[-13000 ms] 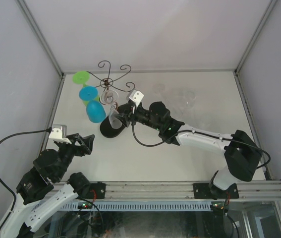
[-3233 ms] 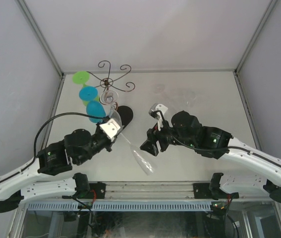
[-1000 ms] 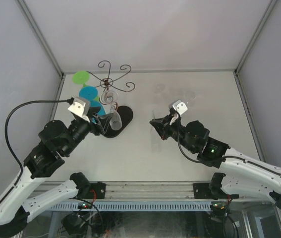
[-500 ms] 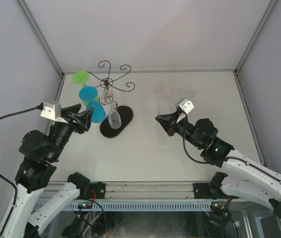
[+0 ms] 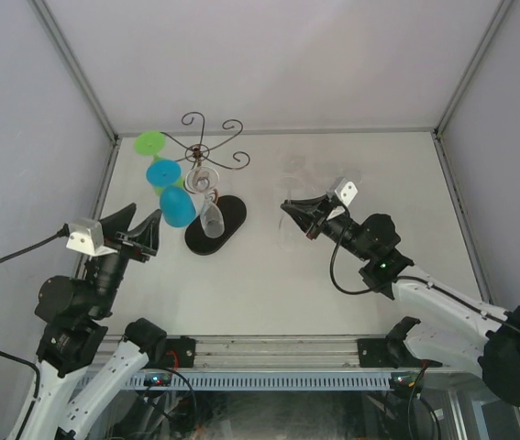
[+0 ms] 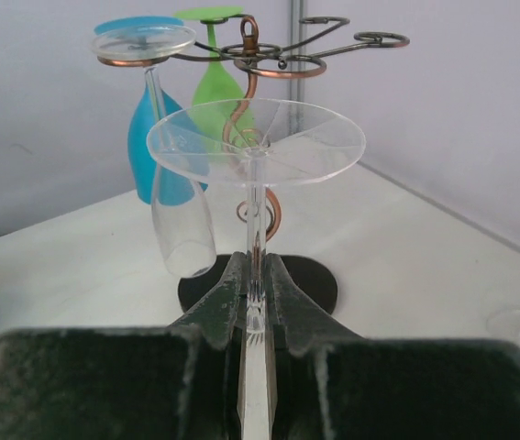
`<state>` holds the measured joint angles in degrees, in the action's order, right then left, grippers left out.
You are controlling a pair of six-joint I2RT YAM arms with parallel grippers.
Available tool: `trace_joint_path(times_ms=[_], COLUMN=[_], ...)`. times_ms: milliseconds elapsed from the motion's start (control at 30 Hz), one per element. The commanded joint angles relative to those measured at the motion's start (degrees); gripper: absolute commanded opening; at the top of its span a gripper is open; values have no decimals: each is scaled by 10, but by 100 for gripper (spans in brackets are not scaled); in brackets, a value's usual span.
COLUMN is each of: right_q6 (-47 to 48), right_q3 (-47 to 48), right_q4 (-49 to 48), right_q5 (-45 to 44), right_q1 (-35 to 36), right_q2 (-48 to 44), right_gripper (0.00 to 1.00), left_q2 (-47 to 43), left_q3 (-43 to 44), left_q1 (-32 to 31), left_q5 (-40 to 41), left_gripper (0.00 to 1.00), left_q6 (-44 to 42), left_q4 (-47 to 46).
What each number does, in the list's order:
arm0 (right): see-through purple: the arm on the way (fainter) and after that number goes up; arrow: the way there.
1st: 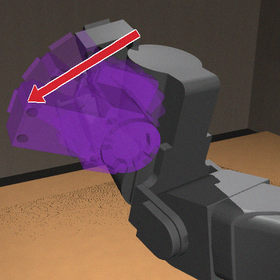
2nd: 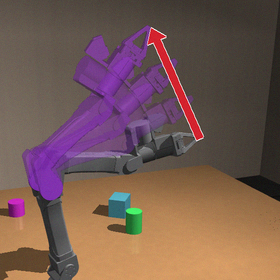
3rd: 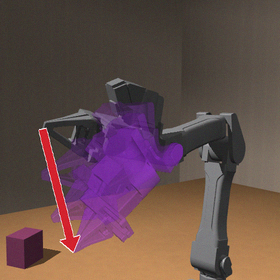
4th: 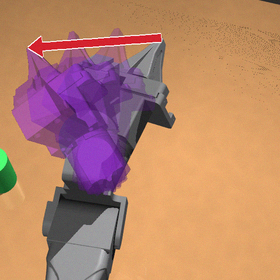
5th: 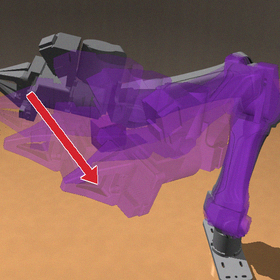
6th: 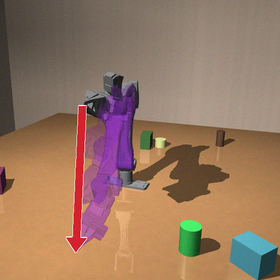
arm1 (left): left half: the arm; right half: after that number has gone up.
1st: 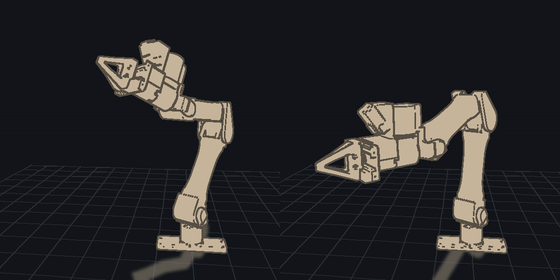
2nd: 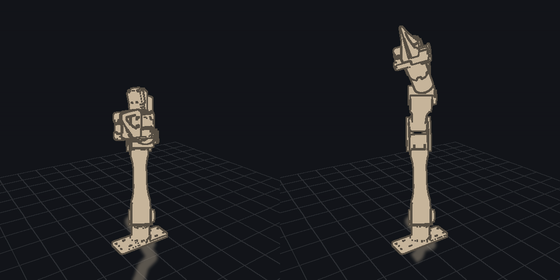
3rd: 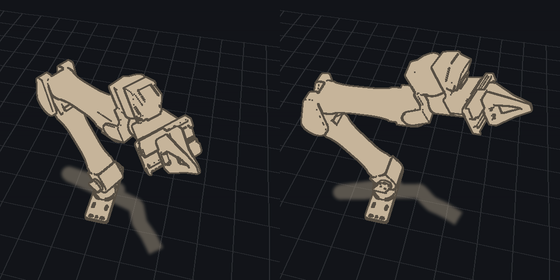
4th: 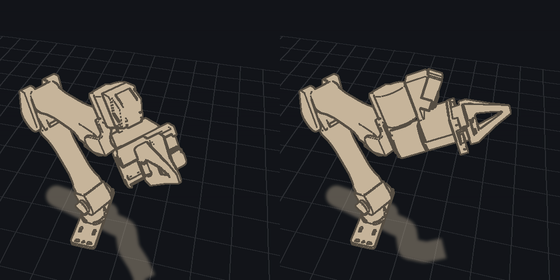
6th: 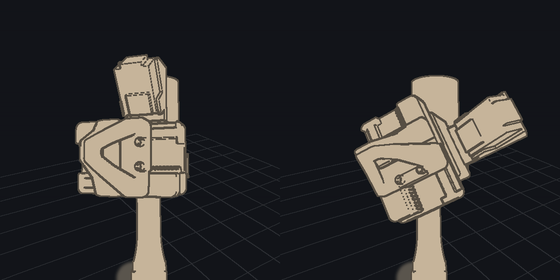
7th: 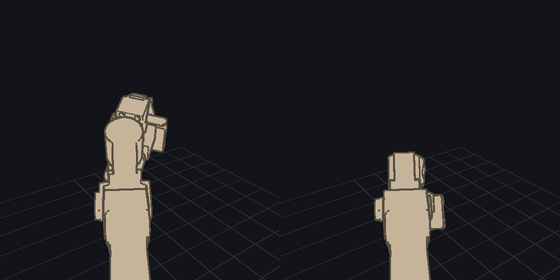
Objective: Place the wine glass upside down on the wine glass rack
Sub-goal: Turn the wine glass upside down at the wine rack.
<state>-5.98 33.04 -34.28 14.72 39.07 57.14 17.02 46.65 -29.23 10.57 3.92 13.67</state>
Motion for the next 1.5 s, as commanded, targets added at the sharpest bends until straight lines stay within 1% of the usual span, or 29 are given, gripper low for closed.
trace_joint_path(times_ms=[0, 133, 367, 500, 633, 733, 933, 1067, 1267, 1467], right_q6=[25, 30, 32, 27, 16, 16, 18, 19, 24, 34], right_q3=[8, 39, 130, 189, 247, 277, 296, 296, 308, 321], right_q4=[-179, -206, -203, -199, -192, -184, -189, -197, -197, -176], right_q5=[19, 18, 38, 47, 62, 66, 86, 103, 124, 134], right_q1=[-14, -37, -58, -60, -59, -56, -45, -38, -30, -22], right_q2=[55, 120, 227, 284, 342, 371, 399, 404, 408, 411], right_gripper=[0, 0, 0, 0, 0, 0, 0, 0, 0, 0], left_q2=[-26, -26, -15, -10, -39, -61, -103, -116, -135, -151], left_q3=[-34, -35, -30, -18, -25, -14, -1, -8, -24, -42], left_q1=[11, 11, 11, 11, 11, 11, 11, 11, 11, 11], left_q5=[18, 39, 48, 35, 40, 48, 70, 62, 58, 64], left_gripper=[61, 61, 61, 61, 61, 61, 61, 61, 60, 60], left_q6=[6, 1, 9, 26, 40, 57, 69, 84, 118, 131], left_q4=[-67, -53, -38, -5, 33, 77, 152, 182, 206, 228])
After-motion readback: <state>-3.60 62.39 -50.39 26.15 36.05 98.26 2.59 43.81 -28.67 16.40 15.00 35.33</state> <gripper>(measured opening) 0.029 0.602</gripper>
